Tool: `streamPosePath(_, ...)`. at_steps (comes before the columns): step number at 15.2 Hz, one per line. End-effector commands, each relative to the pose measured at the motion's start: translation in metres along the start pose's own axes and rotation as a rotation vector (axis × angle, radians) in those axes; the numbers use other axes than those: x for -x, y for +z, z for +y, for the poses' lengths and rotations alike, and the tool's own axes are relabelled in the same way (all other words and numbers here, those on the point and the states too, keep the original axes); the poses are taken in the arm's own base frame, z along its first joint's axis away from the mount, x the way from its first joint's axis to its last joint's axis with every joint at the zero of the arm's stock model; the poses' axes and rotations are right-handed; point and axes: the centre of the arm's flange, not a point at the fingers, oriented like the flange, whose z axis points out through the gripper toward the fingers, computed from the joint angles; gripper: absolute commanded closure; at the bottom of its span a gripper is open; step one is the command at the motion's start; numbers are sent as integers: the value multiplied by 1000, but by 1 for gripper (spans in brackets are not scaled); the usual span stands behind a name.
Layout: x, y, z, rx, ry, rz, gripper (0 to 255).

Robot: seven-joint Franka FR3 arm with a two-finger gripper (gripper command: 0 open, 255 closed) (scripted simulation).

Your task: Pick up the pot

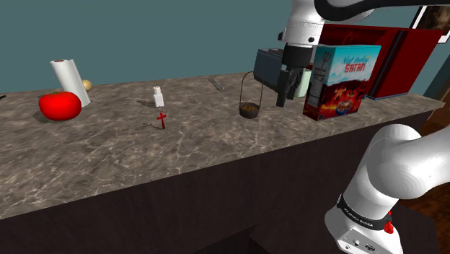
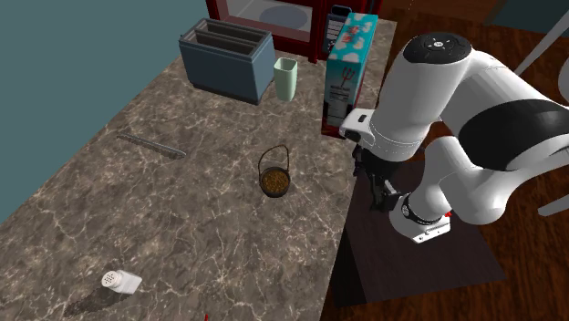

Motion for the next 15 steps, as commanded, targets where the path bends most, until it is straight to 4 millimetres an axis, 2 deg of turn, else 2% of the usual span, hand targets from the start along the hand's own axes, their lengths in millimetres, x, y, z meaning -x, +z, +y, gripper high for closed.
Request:
streamPosePath(1,0,0,0,0,0,0,0)
streamPosePath(8,-61,-28,59,26,-130,2,0)
streamPosePath(15,-129,-57,109,51,-261,3,0)
